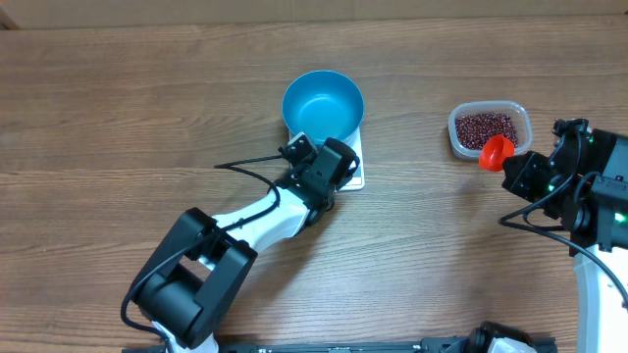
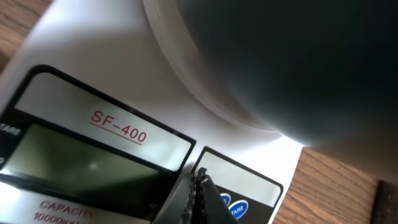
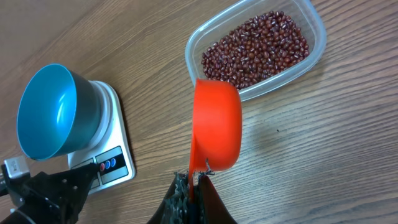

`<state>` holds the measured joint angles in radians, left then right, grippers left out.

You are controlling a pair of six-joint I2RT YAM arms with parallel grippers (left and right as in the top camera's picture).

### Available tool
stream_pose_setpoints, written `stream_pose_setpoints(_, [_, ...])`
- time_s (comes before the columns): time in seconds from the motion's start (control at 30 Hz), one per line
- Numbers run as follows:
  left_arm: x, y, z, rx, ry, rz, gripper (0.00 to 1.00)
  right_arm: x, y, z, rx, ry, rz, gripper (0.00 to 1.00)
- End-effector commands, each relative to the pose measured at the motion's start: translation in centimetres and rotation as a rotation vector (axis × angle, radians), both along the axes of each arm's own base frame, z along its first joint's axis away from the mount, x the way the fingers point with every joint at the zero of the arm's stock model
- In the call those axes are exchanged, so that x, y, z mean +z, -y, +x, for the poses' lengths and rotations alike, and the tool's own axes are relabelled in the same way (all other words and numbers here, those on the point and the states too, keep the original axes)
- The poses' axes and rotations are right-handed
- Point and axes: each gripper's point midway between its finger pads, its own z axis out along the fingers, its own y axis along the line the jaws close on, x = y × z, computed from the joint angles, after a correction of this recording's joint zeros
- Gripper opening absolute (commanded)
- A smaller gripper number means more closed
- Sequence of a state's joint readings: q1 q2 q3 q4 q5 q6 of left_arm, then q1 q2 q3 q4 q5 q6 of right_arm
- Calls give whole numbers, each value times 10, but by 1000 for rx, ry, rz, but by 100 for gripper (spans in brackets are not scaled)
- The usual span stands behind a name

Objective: Scoop item into bowl and weigh 150g on scale

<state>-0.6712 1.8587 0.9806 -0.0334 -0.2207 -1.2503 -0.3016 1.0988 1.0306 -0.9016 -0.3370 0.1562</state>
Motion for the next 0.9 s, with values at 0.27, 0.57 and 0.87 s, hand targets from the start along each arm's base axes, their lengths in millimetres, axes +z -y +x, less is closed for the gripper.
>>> stream_pose_setpoints(0.27, [-11, 0, 1, -13, -15, 14, 4, 11, 2, 4, 5, 33, -8, 4])
stream_pose_setpoints(0.57, [-12, 5, -3, -33, -34, -11, 4, 11, 2, 4, 5, 33, -8, 4])
stream_pose_setpoints(0.87, [-16, 2, -7, -33, -55, 5, 4, 11, 2, 4, 5, 33, -8, 4])
